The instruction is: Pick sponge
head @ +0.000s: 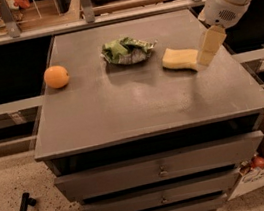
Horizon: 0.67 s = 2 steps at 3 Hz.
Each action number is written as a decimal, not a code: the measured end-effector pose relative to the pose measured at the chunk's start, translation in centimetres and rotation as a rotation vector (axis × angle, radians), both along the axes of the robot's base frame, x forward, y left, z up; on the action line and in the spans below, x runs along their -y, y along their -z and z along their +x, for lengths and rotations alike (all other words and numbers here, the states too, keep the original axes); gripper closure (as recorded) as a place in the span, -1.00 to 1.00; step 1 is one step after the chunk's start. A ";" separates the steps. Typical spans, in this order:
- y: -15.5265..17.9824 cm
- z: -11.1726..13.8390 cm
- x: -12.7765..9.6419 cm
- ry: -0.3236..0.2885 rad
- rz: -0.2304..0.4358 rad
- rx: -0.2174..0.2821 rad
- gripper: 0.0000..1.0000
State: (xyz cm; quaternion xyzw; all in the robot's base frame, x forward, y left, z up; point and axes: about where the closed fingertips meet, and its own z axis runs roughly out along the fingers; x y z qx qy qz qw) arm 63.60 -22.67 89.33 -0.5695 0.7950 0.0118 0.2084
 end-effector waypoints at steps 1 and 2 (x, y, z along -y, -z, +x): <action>2.2 1.6 -0.9 0.008 0.058 -0.024 -1.00; 4.1 2.7 -1.9 0.005 0.095 -0.048 -0.63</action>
Offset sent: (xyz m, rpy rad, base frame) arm 0.0383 0.0270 -0.0547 0.1351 0.0663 -0.0070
